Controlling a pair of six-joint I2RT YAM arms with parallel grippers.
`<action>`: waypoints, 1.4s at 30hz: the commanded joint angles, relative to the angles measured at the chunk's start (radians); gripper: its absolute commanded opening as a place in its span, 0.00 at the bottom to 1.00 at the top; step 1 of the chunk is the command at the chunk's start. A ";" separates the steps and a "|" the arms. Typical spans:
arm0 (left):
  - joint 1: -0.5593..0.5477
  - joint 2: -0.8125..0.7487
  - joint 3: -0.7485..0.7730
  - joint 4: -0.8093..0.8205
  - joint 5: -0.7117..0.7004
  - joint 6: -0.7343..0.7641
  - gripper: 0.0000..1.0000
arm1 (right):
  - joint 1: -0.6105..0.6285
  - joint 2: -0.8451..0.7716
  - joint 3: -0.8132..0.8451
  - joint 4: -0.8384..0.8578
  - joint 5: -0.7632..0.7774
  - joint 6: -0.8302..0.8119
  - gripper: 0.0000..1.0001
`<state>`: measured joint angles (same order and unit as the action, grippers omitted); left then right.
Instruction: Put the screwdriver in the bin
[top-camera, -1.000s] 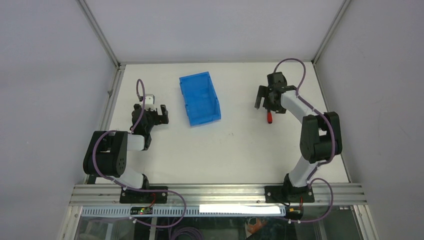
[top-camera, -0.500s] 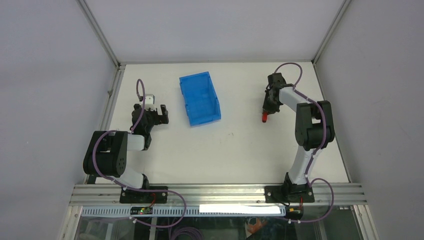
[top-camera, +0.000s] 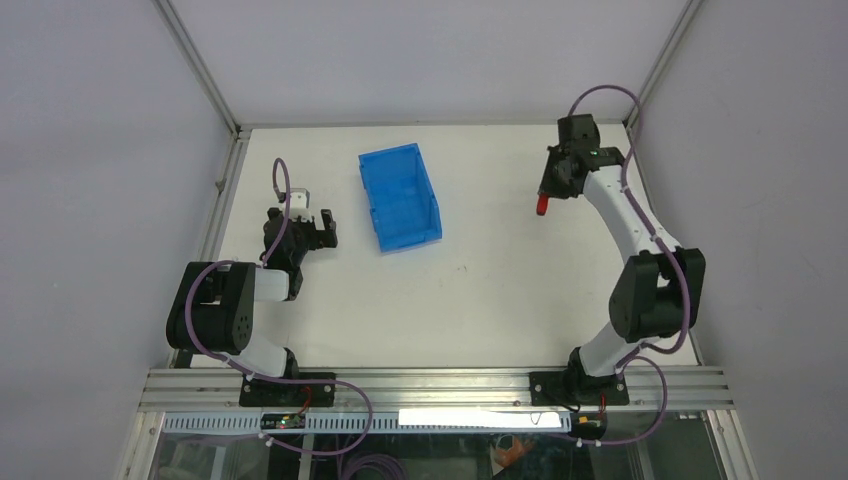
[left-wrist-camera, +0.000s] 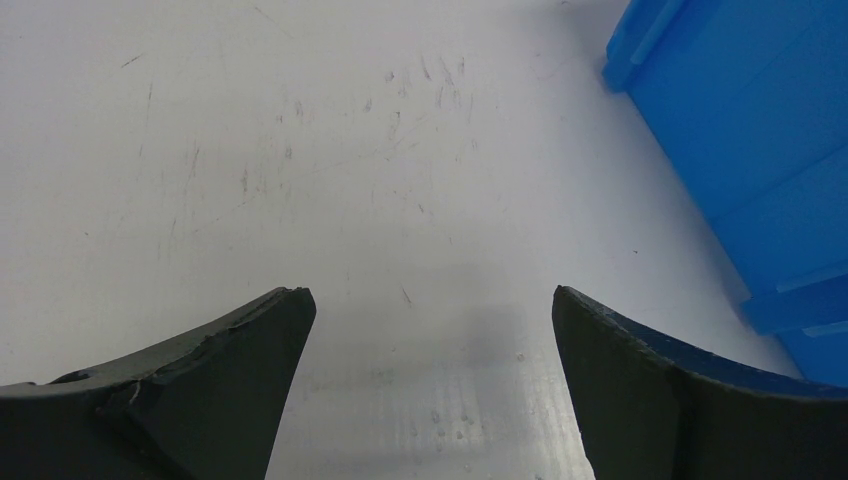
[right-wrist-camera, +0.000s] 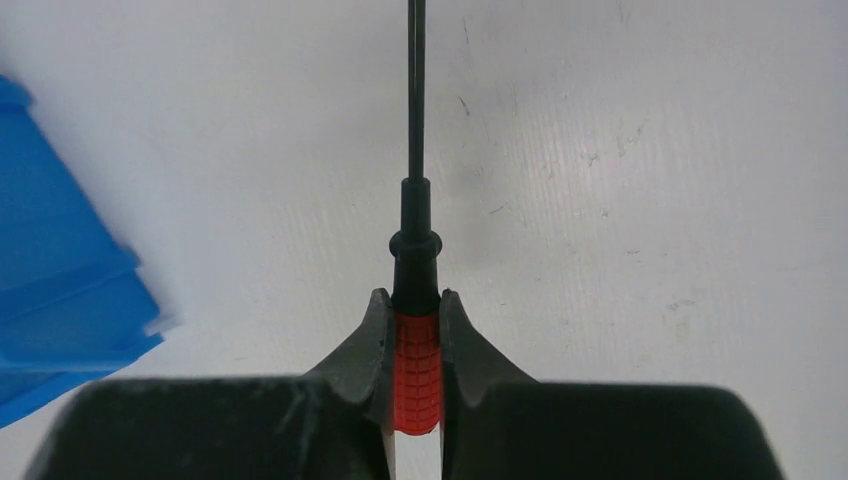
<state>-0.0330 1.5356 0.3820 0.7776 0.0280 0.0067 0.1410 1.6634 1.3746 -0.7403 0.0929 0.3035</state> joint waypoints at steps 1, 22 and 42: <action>-0.005 -0.029 0.000 0.028 0.007 -0.017 0.99 | 0.024 -0.122 0.116 -0.086 0.011 -0.037 0.00; -0.007 -0.029 0.000 0.028 0.007 -0.018 0.99 | 0.565 0.277 0.729 -0.117 0.036 -0.062 0.00; -0.007 -0.028 0.000 0.028 0.006 -0.017 0.99 | 0.614 0.792 0.949 -0.146 0.076 0.073 0.32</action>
<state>-0.0330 1.5352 0.3820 0.7776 0.0277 0.0067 0.7532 2.4458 2.2795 -0.9016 0.1604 0.3325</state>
